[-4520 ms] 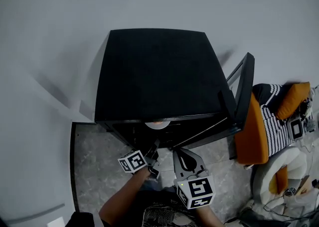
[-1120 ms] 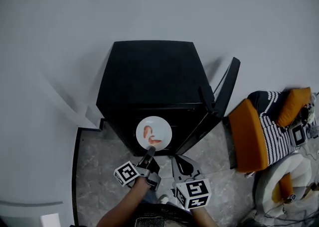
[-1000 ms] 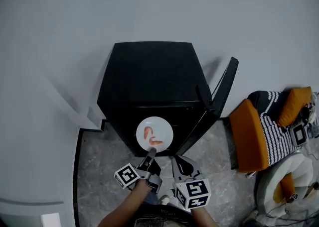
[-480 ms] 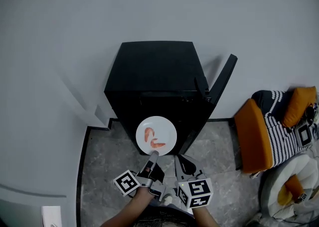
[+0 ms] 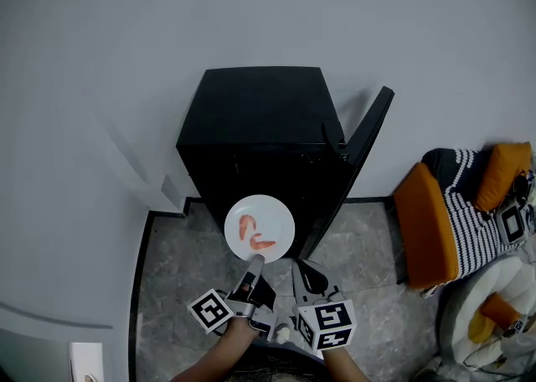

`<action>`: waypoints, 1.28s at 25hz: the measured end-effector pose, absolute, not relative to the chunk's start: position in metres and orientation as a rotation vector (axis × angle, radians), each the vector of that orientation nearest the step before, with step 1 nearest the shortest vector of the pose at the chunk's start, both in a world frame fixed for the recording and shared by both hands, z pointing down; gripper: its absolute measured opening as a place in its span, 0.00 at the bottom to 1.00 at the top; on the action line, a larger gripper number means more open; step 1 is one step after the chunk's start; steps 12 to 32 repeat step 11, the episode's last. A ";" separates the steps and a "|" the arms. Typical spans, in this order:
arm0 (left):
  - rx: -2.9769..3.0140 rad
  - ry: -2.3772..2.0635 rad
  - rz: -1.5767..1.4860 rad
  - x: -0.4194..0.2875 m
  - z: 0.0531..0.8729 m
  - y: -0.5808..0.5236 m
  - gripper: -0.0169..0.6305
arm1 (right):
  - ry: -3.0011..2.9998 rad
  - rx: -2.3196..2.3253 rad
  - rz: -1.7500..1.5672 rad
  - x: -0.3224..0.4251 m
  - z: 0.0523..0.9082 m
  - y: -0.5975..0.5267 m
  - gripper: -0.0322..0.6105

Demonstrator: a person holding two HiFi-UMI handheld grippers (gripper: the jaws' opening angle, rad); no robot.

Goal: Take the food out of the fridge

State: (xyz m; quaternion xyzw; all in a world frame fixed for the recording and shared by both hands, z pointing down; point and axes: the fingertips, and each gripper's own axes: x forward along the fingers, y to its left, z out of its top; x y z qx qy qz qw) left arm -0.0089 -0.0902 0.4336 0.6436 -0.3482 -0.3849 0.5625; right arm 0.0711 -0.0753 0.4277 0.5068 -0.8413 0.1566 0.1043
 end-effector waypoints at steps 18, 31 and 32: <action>1.507 -0.814 -0.915 -0.006 0.433 -0.086 0.06 | -2.483 1.491 0.454 0.071 0.426 -0.070 0.08; 1.507 -0.814 -0.915 -0.006 0.433 -0.086 0.06 | -2.483 1.491 0.454 0.071 0.426 -0.070 0.08; 1.507 -0.814 -0.915 -0.006 0.433 -0.086 0.06 | -2.483 1.491 0.454 0.071 0.426 -0.070 0.08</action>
